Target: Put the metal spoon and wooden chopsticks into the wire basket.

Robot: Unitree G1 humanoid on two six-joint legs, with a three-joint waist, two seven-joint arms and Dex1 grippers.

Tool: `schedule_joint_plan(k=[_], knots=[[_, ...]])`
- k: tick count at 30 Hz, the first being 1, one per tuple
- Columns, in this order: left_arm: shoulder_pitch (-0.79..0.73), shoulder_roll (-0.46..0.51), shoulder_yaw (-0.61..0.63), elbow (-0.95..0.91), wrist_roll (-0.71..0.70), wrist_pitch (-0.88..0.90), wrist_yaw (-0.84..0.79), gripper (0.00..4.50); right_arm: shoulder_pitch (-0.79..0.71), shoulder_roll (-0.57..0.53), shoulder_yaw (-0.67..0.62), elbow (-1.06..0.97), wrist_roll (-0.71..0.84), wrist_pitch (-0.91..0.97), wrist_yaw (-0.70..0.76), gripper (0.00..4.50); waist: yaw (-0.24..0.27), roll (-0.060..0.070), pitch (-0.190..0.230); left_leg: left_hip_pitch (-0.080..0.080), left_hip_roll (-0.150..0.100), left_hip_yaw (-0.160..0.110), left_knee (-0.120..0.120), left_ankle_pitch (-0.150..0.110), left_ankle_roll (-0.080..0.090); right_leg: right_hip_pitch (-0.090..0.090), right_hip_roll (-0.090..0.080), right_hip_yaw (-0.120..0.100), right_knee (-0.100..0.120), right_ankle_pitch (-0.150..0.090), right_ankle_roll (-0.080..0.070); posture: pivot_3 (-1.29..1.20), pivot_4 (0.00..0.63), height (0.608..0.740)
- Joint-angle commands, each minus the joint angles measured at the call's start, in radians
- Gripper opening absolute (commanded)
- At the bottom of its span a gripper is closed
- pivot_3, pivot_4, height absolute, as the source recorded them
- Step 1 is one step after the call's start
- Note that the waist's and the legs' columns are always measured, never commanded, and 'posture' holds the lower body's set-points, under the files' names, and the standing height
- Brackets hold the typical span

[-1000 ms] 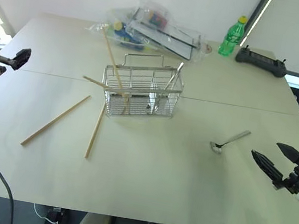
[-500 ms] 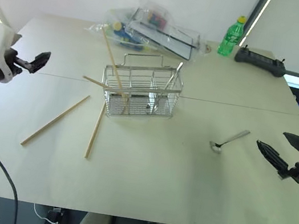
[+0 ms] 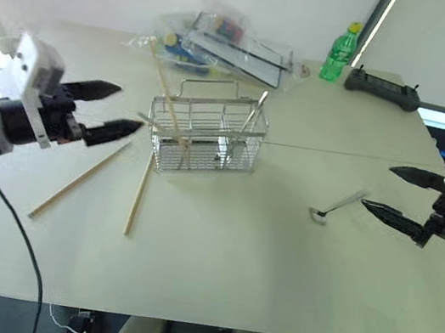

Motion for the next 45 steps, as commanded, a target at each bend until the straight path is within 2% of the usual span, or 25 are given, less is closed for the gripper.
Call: schedule_joint_plan(k=[1,7,10,12,16,19,27,45], knots=[[-0.016,0.021,-0.04,-0.083,-0.072,0.023,-0.046,4.45,-0.142,-0.039,0.145,0.07,-0.042,-0.048,0.174,4.5,-0.002,0.0,0.0,0.0,0.0,0.0,0.0,0.0,0.0,0.0,0.0,0.0,0.0,0.0,0.0,0.0,0.15,0.738],[-0.067,0.023,-0.164,-0.1,-0.087,0.028,-0.106,4.45,-0.436,0.031,0.441,0.339,-0.244,-0.192,0.394,4.5,-0.003,0.0,0.001,0.0,-0.002,0.001,0.001,0.0,0.0,0.0,0.0,0.0,0.0,0.0,0.0,0.0,0.15,0.738],[-0.078,0.033,-0.203,-0.121,-0.058,0.002,-0.132,4.45,-0.546,0.067,0.576,0.481,-0.314,-0.296,0.424,4.5,-0.005,0.0,0.001,0.0,-0.002,0.001,0.0,0.0,0.0,-0.001,0.001,0.0,0.0,0.0,0.0,0.0,0.15,0.738],[-0.088,0.035,-0.188,-0.108,-0.038,-0.012,-0.118,4.45,-0.603,0.096,0.617,0.56,-0.34,-0.348,0.424,4.5,-0.005,0.0,0.001,0.0,-0.002,0.001,0.0,0.0,0.0,-0.001,0.001,0.0,0.0,0.002,0.003,0.0,0.15,0.738],[-0.106,0.031,-0.144,-0.009,0.0,-0.03,-0.071,4.45,-0.664,0.164,0.595,0.627,-0.339,-0.358,0.424,4.5,-0.004,0.0,0.001,-0.001,-0.002,0.001,0.0,0.0,0.0,-0.003,0.001,0.0,0.0,0.002,0.003,0.0,0.15,0.738],[-0.096,0.031,-0.134,0.05,0.052,-0.064,-0.053,4.45,-0.652,0.185,0.557,0.605,-0.326,-0.337,0.422,4.5,-0.003,0.0,0.001,0.0,-0.002,0.001,0.0,0.0,0.0,-0.002,0.001,0.0,0.001,0.002,0.003,0.0,0.15,0.738],[-0.151,0.011,-0.128,0.148,0.086,-0.098,-0.027,4.45,-0.542,0.159,0.473,0.471,-0.306,-0.267,0.41,4.5,-0.001,0.0,0.001,-0.001,-0.003,0.0,0.0,0.0,0.0,-0.002,0.001,0.0,0.001,0.002,0.004,0.0,0.15,0.738],[-0.222,-0.033,-0.176,0.218,0.138,-0.141,-0.065,4.45,-0.486,0.157,0.404,0.375,-0.304,-0.181,0.372,4.5,-0.003,0.0,0.001,0.001,-0.003,0.0,0.002,0.001,-0.002,-0.004,0.001,0.001,0.011,0.002,0.004,0.0,0.15,0.738]])
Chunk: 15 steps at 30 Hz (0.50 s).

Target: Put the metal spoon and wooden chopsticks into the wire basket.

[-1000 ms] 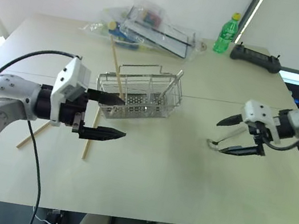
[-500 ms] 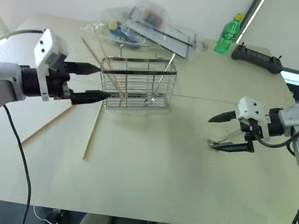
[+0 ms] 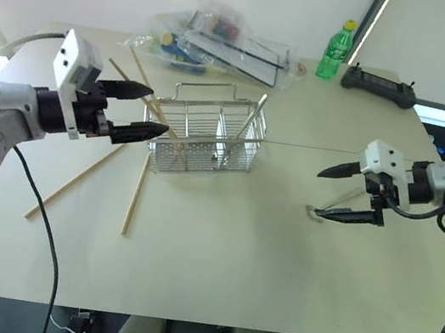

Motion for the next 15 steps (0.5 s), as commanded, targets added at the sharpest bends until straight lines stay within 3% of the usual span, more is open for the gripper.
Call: schedule_joint_plan(k=[1,8,15], knots=[[-0.03,0.001,0.01,-0.001,0.004,-0.022,-0.013,4.45,0.0,-0.01,-0.038,-0.03,0.022,0.005,-0.004,4.5,0.0,0.0,0.0,0.0,0.0,0.0,0.0,0.0,0.0,0.0,0.0,0.0,0.0,0.0,0.0,0.0,0.15,0.738],[-0.044,0.026,0.044,-0.049,-0.015,-0.012,-0.014,4.45,-0.013,-0.006,-0.03,-0.005,0.012,-0.015,0.004,4.5,0.0,0.0,0.0,0.0,0.0,0.0,0.0,0.0,0.0,0.0,0.0,0.0,0.0,0.0,0.0,0.0,0.15,0.738],[-0.078,0.17,0.192,-0.071,-0.034,0.001,-0.03,4.45,-0.015,-0.004,-0.035,0.021,0.017,-0.025,0.015,4.5,-0.005,0.0,0.0,0.0,0.0,0.0,0.0,0.0,0.0,-0.001,0.0,0.0,0.0,0.0,0.0,0.0,0.15,0.738]])
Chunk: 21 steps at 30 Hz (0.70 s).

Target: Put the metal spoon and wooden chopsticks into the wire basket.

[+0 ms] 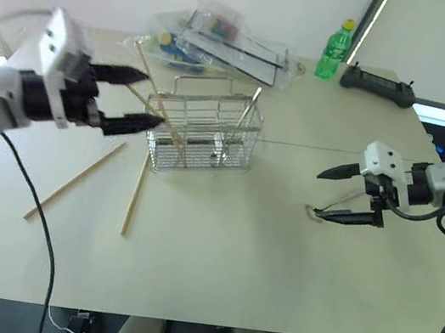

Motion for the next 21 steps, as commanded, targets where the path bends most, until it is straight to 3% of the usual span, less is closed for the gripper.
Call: schedule_joint_plan(k=[1,7,11,14,21], knots=[[-0.034,0.087,0.122,-0.02,-0.032,0.002,-0.022,4.45,-0.02,-0.003,-0.035,0.009,0.017,-0.017,0.007,4.5,0.0,0.0,0.0,0.0,0.0,0.0,0.0,0.0,0.0,0.0,0.0,0.0,0.0,0.0,0.0,0.0,0.15,0.738],[-0.056,0.226,0.225,-0.029,-0.073,0.023,-0.069,4.45,-0.042,0.019,-0.022,0.062,0.001,-0.051,0.003,4.5,0.0,-0.001,0.0,0.0,0.0,0.0,0.0,0.0,0.0,0.0,0.0,0.0,0.0,0.0,0.0,0.0,0.15,0.738],[-0.184,0.253,0.227,-0.042,-0.263,0.133,-0.044,4.45,-0.068,0.032,-0.011,0.095,-0.014,-0.075,0.011,4.5,0.004,-0.001,0.0,0.0,0.0,0.0,0.001,0.0,0.0,0.001,0.0,0.0,0.001,0.0,0.0,0.0,0.15,0.738],[-0.209,0.244,0.167,-0.114,-0.354,0.174,-0.079,4.45,-0.092,0.037,0.007,0.134,-0.035,-0.1,0.026,4.5,0.0,-0.001,0.0,0.001,0.0,0.0,0.001,0.0,0.0,0.001,0.0,0.0,0.001,0.0,0.0,0.0,0.15,0.738],[-0.047,0.222,-0.074,-0.208,-0.194,0.055,-0.219,4.45,-0.131,0.004,0.095,0.244,-0.114,-0.262,0.039,4.5,-0.002,0.0,0.0,0.002,0.001,0.001,0.001,0.0,-0.001,0.001,0.002,0.001,0.002,0.0,0.0,0.0,0.15,0.738]])
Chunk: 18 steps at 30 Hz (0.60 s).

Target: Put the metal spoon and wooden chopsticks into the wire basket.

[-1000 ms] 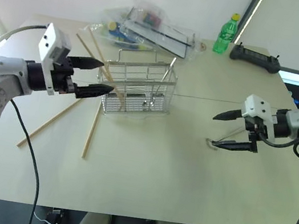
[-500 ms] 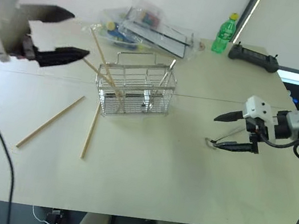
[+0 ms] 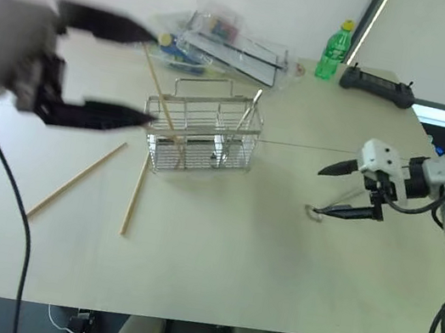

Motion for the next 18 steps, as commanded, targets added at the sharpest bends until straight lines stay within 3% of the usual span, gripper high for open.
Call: schedule_joint_plan(k=[1,11,18], knots=[[0.064,0.001,-0.116,-0.033,0.141,-0.119,-0.092,4.45,-0.041,-0.033,0.033,0.052,-0.037,-0.098,0.005,4.5,-0.001,0.0,0.0,0.0,0.0,0.0,0.0,0.0,0.0,0.0,0.0,0.0,0.0,0.0,0.0,0.0,0.15,0.738],[0.032,-0.207,-0.391,-0.015,0.34,-0.188,-0.064,4.45,-0.174,0.028,0.118,0.34,-0.222,-0.355,-0.029,4.5,0.0,0.0,0.0,0.0,0.0,0.003,0.0,0.0,0.0,0.0,0.0,0.003,-0.001,0.0,0.0,0.0,0.15,0.738],[0.019,-0.288,-0.423,-0.018,0.359,-0.156,-0.044,4.45,-0.241,0.079,0.157,0.536,-0.34,-0.5,-0.087,4.5,-0.001,0.0,0.0,-0.001,0.0,0.003,0.0,0.0,0.0,-0.001,0.0,0.004,0.0,0.0,0.0,0.0,0.15,0.738]])
